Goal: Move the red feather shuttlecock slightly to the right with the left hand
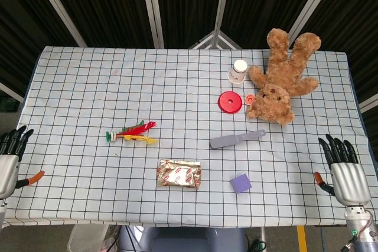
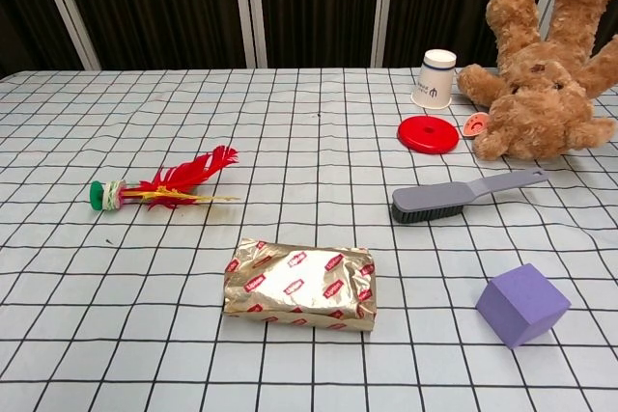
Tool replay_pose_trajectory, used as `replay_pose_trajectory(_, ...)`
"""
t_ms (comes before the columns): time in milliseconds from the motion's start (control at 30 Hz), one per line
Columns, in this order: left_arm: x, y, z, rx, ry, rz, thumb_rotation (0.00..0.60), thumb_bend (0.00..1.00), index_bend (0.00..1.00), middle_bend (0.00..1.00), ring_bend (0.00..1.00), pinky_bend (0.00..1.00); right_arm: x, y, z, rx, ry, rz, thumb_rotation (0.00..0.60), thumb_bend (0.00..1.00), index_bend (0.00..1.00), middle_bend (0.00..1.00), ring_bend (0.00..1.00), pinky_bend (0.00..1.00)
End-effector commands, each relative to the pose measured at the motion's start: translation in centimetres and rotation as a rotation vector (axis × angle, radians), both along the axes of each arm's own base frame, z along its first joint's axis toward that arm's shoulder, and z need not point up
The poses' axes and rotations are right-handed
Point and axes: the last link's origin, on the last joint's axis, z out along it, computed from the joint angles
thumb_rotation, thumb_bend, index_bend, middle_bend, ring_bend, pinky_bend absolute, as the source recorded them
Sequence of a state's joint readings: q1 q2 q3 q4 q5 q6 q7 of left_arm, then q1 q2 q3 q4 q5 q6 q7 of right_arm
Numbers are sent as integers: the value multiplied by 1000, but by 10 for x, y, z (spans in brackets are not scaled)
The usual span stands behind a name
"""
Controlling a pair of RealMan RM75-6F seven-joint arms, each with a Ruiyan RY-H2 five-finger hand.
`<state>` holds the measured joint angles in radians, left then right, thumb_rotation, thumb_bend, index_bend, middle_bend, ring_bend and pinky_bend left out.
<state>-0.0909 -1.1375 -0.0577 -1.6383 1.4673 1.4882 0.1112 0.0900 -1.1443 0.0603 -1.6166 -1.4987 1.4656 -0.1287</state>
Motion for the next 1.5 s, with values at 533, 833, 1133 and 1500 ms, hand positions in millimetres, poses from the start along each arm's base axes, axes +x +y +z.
replay_pose_trajectory(533,86,64,-54,-124,65,-133,600,229,351,0,0,7,3,4,0,10,-36,9,600,381,0,0,0,0)
replay_pose_trajectory(833,137,88,-127,-191,148,-182,600,325,427,0,0,13,3,5,3,12,-75,13,600,381,0,0,0,0)
replay_pose_trajectory(1133,175,105,-175,-178,193,-229,600,336,480,0,0,13,2,4,6,5,-111,4,600,382,0,0,0,0)
replay_pose_trajectory(1500,187,122,-215,-192,271,-218,600,340,476,0,0,13,2,6,9,-7,-147,-2,600,381,0,0,0,0)
